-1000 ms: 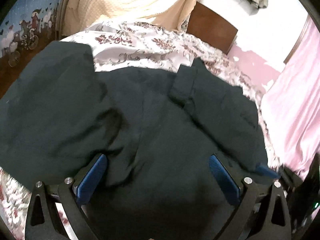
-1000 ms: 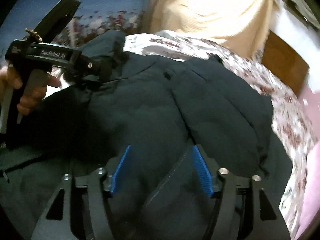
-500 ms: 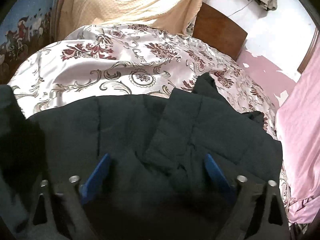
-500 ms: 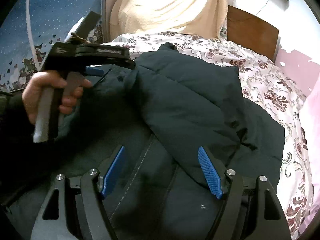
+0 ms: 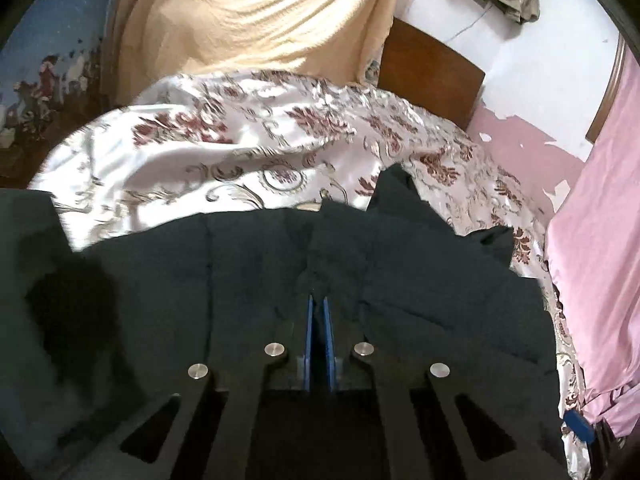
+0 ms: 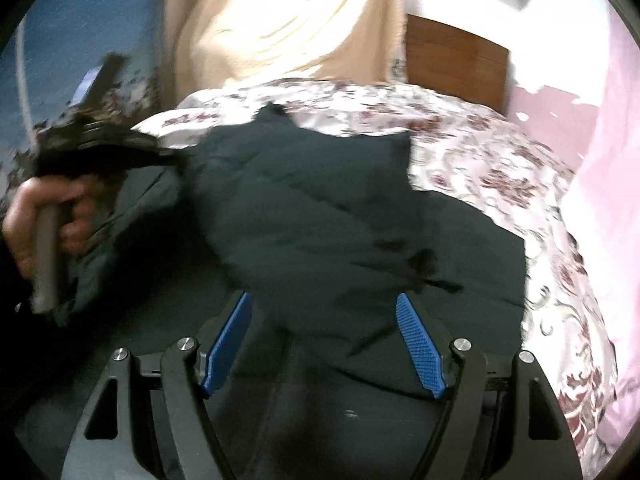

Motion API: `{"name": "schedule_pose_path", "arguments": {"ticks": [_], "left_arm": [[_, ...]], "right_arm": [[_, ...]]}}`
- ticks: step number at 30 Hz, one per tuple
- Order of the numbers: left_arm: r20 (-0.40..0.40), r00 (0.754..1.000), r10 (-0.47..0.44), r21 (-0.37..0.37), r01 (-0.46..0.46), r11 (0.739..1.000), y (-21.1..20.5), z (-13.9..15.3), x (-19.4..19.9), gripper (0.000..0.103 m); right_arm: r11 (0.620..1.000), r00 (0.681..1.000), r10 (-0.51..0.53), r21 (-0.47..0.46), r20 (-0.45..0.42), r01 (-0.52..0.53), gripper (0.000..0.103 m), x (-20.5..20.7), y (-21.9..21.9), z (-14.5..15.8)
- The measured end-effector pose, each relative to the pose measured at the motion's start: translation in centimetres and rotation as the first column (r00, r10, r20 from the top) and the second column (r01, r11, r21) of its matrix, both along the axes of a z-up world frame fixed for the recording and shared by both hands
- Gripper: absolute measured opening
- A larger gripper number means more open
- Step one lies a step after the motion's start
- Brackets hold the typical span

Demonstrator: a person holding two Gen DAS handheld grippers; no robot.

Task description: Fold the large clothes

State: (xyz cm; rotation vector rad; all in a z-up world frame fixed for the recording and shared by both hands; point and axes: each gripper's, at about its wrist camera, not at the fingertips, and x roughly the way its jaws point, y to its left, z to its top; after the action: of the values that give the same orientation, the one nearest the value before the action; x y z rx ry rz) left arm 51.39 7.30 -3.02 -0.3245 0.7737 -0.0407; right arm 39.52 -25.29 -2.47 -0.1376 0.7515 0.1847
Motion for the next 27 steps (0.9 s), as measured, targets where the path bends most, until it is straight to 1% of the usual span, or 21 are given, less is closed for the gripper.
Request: {"name": "schedule_pose_path", "arguments": {"ticks": [3, 5, 6, 8, 10, 12, 13, 14, 16, 19, 22, 24, 25, 26, 27], "left_arm": [[0.01, 1.0, 0.023, 0.032, -0.023, 0.999, 0.5, 1.7, -2.7, 0.006], [0.024, 0.999, 0.039, 0.057, -0.04, 0.998, 1.0, 2.9, -5.4, 0.006], [0.023, 0.999, 0.042, 0.067, -0.044, 0.997, 1.2, 3.3, -6.9, 0.006], [0.007, 0.999, 0.05, 0.085, -0.05, 0.995, 1.3, 3.3, -9.0, 0.006], [-0.027, 0.998, 0.049, 0.093, -0.047, 0.995, 1.3, 2.4, -9.9, 0.006], [-0.055, 0.997, 0.053, 0.135, -0.045, 0.99, 1.0, 0.6, -10.1, 0.006], [-0.062, 0.996, 0.056, 0.149, -0.046, 0.988, 0.9, 0.1, -10.0, 0.006], [-0.079, 0.995, 0.063, 0.15, -0.05, 0.987, 1.0, -0.7, -9.6, 0.006], [-0.118, 0.99, 0.072, 0.147, -0.054, 0.988, 1.3, -2.3, -8.9, 0.006], [-0.152, 0.987, 0.061, 0.149, -0.038, 0.988, 1.2, -3.9, -8.5, 0.008], [-0.157, 0.985, 0.073, 0.116, -0.055, 0.992, 1.9, -3.9, -8.7, 0.013], [-0.173, 0.981, 0.084, 0.091, -0.069, 0.993, 2.7, -3.4, -9.2, 0.021], [-0.181, 0.98, 0.079, 0.068, -0.067, 0.995, 3.3, -3.0, -9.6, 0.028], [-0.181, 0.981, 0.071, 0.05, -0.063, 0.997, 3.6, -2.7, -10.0, 0.039], [-0.179, 0.982, 0.061, 0.024, -0.057, 0.998, 4.1, -2.3, -10.6, 0.048]], "right_arm": [[0.998, 0.998, -0.066, 0.024, -0.004, 0.066, 0.07, 0.3, -2.1, 0.1], [0.995, 0.995, -0.099, 0.029, -0.007, 0.099, 0.07, 0.4, -3.2, -0.1], [0.993, 0.993, -0.117, 0.025, -0.007, 0.117, 0.07, 0.5, -3.8, -0.1], [0.989, 0.989, -0.15, 0.008, -0.011, 0.151, 0.07, 0.8, -5.0, -0.4], [0.981, 0.981, -0.192, -0.007, -0.035, 0.192, 0.07, 1.6, -6.3, -1.1], [0.972, 0.968, -0.233, 0.002, -0.093, 0.234, 0.071, 2.6, -7.6, -2.7], [0.97, 0.963, -0.242, 0.006, -0.121, 0.244, 0.071, 2.9, -7.9, -3.4], [0.968, 0.955, -0.246, 0.007, -0.165, 0.25, 0.071, 3.4, -8.2, -4.7], [0.969, 0.946, -0.238, 0.015, -0.219, 0.247, 0.071, 4.3, -8.8, -6.9], [0.972, 0.948, -0.227, 0.012, -0.224, 0.235, 0.075, 4.9, -8.9, -8.3], [0.972, 0.95, -0.226, 0.012, -0.216, 0.234, 0.078, 5.2, -8.7, -8.2], [0.97, 0.95, -0.234, 0.014, -0.208, 0.242, 0.082, 5.0, -8.4, -7.4], [0.97, 0.951, -0.233, 0.023, -0.204, 0.243, 0.083, 4.9, -8.0, -6.9], [0.97, 0.954, -0.228, 0.034, -0.196, 0.239, 0.087, 4.5, -7.7, -6.4], [0.973, 0.958, -0.217, 0.042, -0.185, 0.228, 0.091, 3.8, -6.9, -5.9]]}}
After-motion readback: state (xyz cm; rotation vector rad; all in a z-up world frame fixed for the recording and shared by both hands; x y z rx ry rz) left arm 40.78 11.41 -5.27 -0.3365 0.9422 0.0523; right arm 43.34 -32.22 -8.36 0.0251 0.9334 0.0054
